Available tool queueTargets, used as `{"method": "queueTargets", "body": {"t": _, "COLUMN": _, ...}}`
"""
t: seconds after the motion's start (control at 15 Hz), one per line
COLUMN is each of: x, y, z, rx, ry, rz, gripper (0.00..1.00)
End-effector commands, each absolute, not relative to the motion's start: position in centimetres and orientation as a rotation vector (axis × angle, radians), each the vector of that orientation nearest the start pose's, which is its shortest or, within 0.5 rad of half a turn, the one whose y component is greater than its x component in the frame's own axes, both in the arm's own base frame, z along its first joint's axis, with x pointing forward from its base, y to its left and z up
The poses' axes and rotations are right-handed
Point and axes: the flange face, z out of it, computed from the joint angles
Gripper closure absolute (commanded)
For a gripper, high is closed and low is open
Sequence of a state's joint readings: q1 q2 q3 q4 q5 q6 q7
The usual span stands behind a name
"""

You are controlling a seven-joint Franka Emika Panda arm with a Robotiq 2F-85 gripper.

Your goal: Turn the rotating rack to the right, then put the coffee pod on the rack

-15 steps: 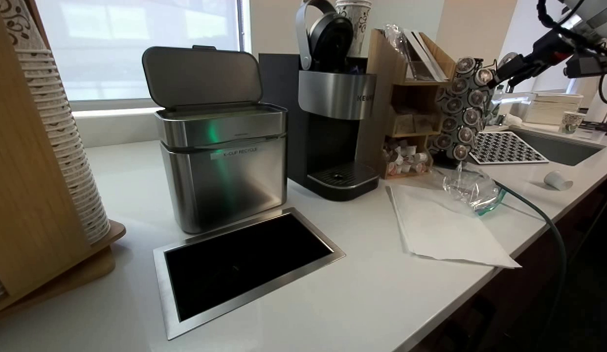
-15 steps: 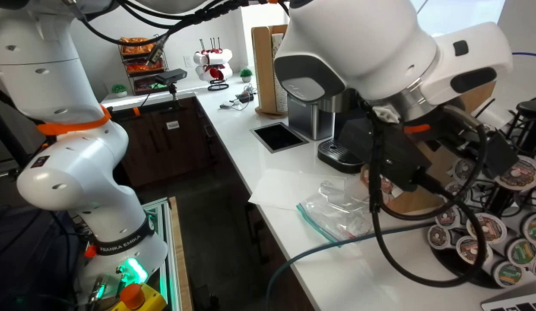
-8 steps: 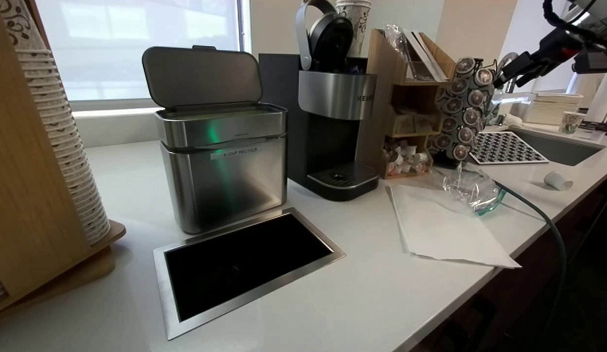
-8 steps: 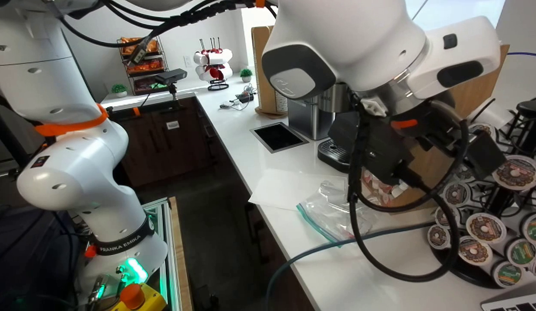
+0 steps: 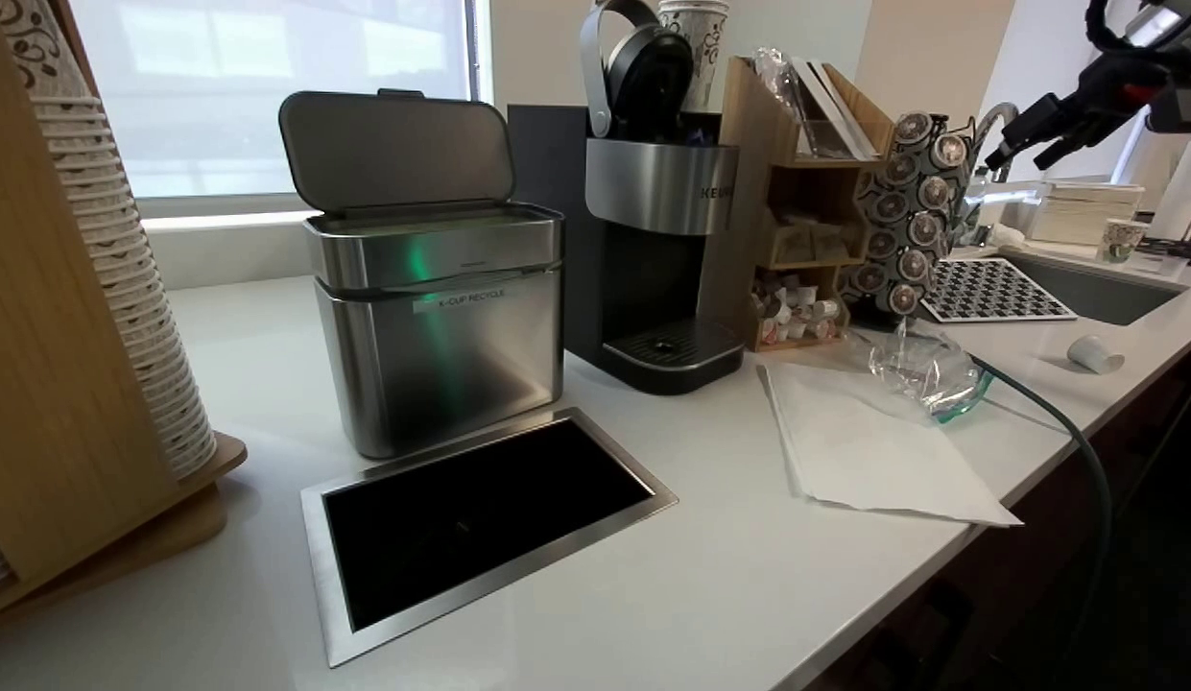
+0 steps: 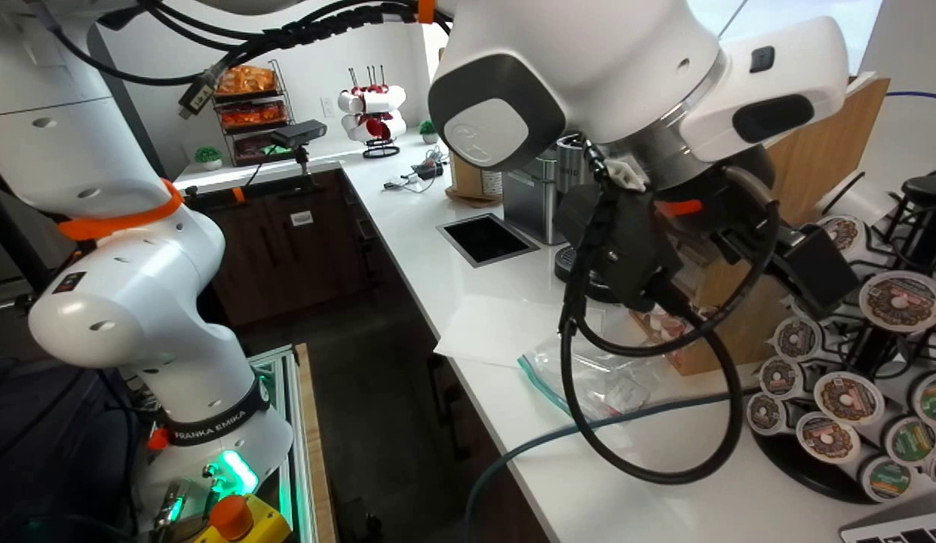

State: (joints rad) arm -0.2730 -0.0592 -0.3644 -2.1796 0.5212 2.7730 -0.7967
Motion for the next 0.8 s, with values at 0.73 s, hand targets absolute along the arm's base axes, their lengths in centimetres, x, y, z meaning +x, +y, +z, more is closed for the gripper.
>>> {"method": "queueTargets", "body": {"t": 0.73, "x": 41.5, "y": -33.2, "z": 50.5, "rx": -3.057, "ry": 0.458, "rz": -1.049, "gripper": 0.00}}
